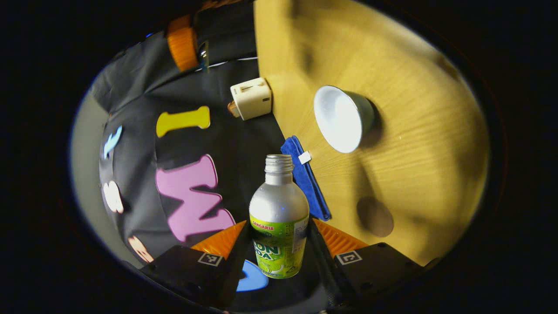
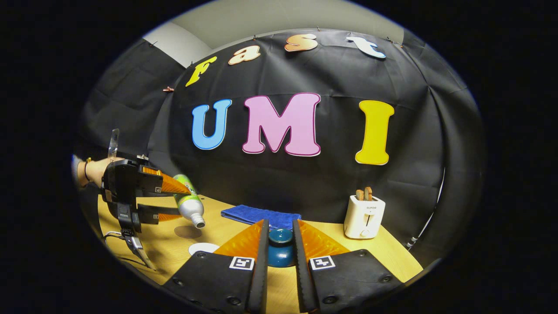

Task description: Open the teacup lid with one hand, grasp the water bottle and pour water into the teacup with the other hand; after pouring, place the water bottle on the coaster and then close the teacup lid.

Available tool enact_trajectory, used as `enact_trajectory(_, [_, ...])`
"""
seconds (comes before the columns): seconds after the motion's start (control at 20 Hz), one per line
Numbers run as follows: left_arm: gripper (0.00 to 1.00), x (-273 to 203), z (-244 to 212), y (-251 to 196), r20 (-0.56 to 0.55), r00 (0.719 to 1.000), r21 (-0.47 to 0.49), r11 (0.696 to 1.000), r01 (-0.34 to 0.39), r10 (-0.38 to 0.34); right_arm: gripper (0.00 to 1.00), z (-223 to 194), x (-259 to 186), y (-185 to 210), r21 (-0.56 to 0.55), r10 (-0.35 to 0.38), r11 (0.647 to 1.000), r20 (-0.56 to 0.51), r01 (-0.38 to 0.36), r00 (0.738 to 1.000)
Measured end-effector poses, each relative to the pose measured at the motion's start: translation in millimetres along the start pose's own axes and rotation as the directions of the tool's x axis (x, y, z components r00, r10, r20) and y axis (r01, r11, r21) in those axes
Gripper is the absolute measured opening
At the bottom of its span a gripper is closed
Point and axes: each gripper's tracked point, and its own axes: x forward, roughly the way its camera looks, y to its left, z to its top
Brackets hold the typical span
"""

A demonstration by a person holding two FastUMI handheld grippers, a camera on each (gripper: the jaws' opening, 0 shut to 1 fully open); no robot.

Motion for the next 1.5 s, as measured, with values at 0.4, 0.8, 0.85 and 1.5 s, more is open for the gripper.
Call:
enact_trajectory(0.4, [0.78, 4.5, 4.2, -28.1, 0.09, 0.994, -0.862, 0.495, 0.11, -0.065, 0.27, -3.3, -0.5, -7.7, 0.007, -0.02, 1.0, -0.013, 0.02, 1.0])
enact_trajectory(0.8, [0.78, 14.6, -10.7, -21.7, 0.025, 0.996, -0.988, -0.15, 0.037, 0.082, 0.27, -1.5, -1.6, -7.2, 0.01, -0.016, 1.0, -0.01, 0.016, 1.0])
enact_trajectory(0.85, [0.78, 16.7, -13.9, -19.0, 0.002, 0.995, -0.983, -0.185, 0.02, 0.102, 0.27, -1.7, -1.2, -7.0, 0.008, -0.015, 1.0, -0.009, 0.015, 1.0])
enact_trajectory(1.5, [0.8, 19.7, -11.6, -23.2, -0.005, 0.998, -0.977, -0.212, 0.009, 0.068, 0.32, -13.4, 5.8, -0.7, 0.001, -0.002, 1.0, -0.036, 0.002, 0.999])
